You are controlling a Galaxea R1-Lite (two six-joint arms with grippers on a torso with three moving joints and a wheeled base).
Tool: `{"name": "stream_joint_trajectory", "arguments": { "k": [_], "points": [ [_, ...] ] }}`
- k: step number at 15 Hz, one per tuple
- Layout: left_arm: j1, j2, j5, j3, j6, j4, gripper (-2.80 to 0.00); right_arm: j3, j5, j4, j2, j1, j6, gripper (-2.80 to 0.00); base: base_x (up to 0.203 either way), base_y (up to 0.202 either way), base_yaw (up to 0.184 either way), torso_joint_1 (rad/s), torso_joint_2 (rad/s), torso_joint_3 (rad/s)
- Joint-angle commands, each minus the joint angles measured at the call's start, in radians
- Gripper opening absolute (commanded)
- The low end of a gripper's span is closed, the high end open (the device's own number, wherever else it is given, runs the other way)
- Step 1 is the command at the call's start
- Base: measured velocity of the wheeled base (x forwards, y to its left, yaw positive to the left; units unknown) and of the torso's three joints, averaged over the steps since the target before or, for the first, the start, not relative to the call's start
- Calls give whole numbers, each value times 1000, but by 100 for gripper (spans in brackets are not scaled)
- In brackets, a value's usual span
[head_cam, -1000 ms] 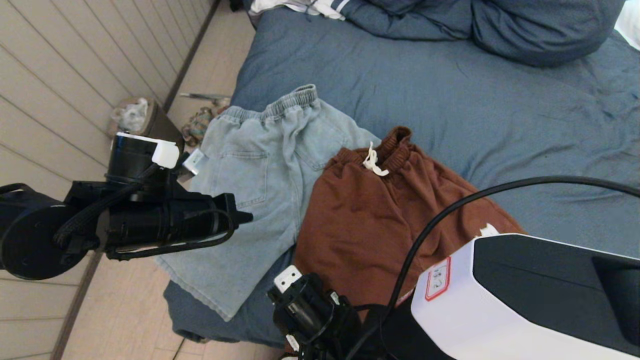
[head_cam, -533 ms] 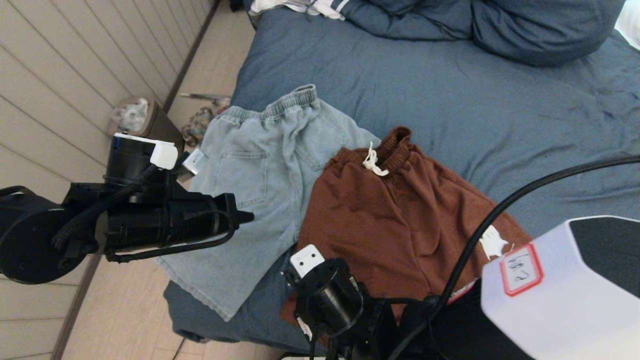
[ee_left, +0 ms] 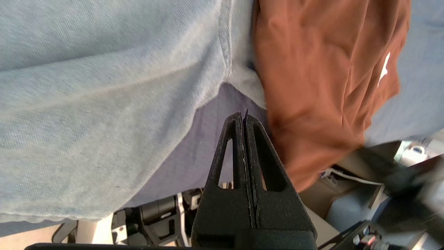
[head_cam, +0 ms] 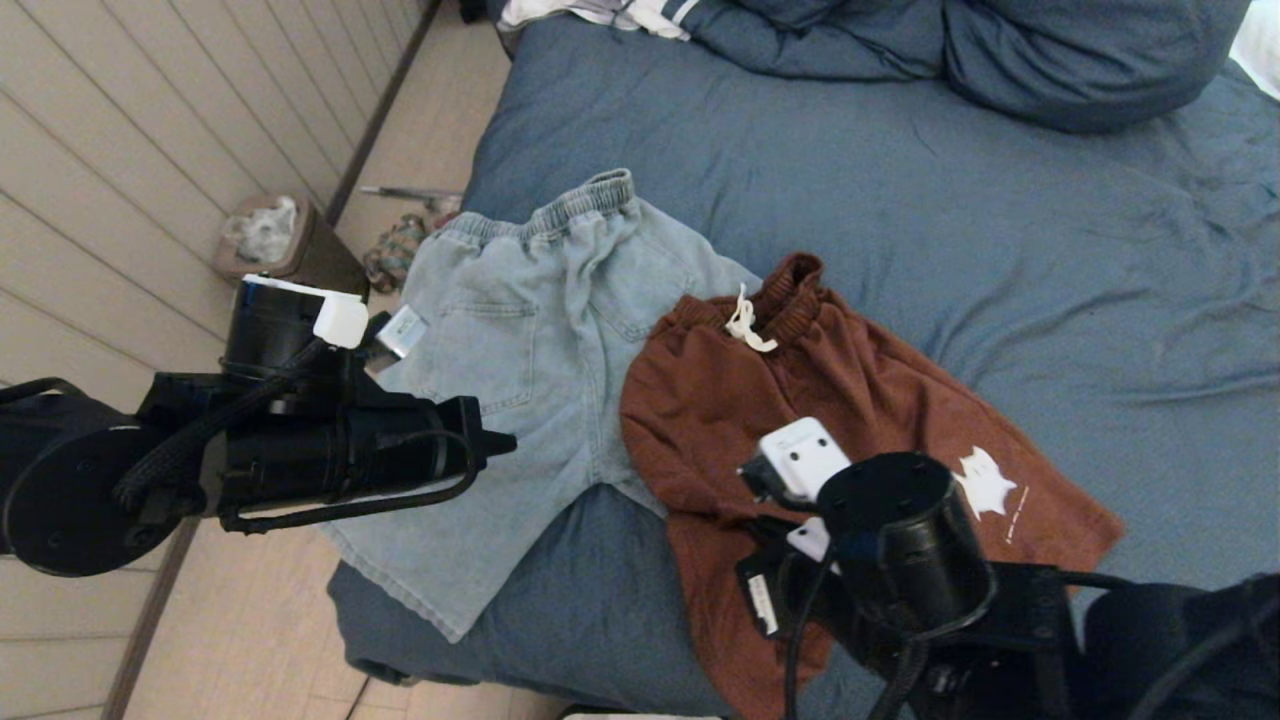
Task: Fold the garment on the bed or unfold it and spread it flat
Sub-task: Fold the brown shorts
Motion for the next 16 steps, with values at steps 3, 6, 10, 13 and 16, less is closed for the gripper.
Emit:
{"name": "stream_joint_trajectory", "arguments": {
  "k": [3,6,10,13,16],
  "points": [
    [-16,2,-3,7,-2,-2,-280,143,36,4,-268,-269,-16,-280,0,0,0,0,0,0],
    [-17,2,-6,7,-4,-2,-280,182,113,21,-381,-462,-53,-280,0,0,0,0,0,0],
    [-27,1,-6,10,-6,-2,-280,195,313,100,-458,-786,-77,-280,0,0,0,0,0,0],
    [-30,1,-4,10,-7,-2,-280,194,442,116,-407,-999,-100,-280,0,0,0,0,0,0],
    [-33,2,-4,10,-7,-2,-280,132,522,110,-260,-1108,-111,-280,0,0,0,0,0,0]
  ]
}}
